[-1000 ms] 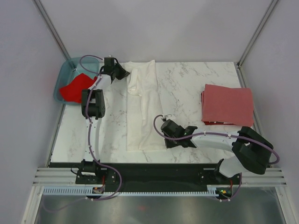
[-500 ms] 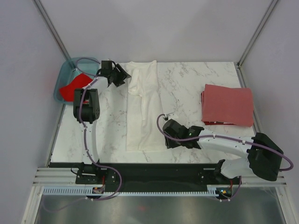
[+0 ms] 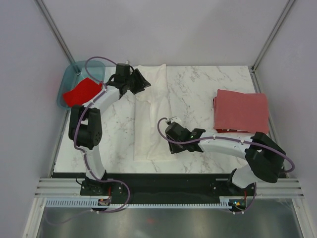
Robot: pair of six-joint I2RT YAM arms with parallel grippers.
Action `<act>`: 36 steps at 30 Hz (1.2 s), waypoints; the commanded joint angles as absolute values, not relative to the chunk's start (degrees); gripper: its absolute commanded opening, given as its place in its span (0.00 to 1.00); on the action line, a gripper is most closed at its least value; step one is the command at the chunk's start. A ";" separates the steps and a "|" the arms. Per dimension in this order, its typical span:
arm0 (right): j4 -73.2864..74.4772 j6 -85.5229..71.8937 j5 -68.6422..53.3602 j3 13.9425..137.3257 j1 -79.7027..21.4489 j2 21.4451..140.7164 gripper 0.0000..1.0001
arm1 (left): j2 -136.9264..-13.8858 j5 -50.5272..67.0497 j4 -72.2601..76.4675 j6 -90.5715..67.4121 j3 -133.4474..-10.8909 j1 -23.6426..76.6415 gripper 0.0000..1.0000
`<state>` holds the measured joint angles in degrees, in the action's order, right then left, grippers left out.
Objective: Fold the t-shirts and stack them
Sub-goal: Fold the tshirt
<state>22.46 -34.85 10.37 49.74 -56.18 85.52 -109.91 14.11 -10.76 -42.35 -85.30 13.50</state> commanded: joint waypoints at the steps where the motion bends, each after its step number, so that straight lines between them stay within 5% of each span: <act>1: 20.48 -34.89 9.75 48.43 -56.25 87.10 0.40 | -113.02 16.34 -8.62 -43.50 -85.78 16.34 0.54; 16: 15.03 -38.93 5.54 39.55 -58.27 86.22 0.23 | -140.96 13.46 -11.60 -50.09 -113.10 22.24 0.49; 22: 14.68 -40.60 4.66 37.44 -60.38 84.73 0.00 | -146.59 9.67 -15.91 -51.94 -120.06 22.41 0.49; 30: 17.66 -41.57 6.59 34.54 -61.52 77.70 0.00 | -142.06 14.67 -13.90 -50.89 -116.12 22.50 0.52; 36: 19.51 -41.57 9.40 36.03 -61.44 74.97 0.35 | -131.33 16.52 -11.87 -48.69 -105.40 22.67 0.70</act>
<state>16.14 -40.99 9.67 35.66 -61.01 76.90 -138.02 16.75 -13.21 -50.87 -109.32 22.92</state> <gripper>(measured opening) 0.319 0.683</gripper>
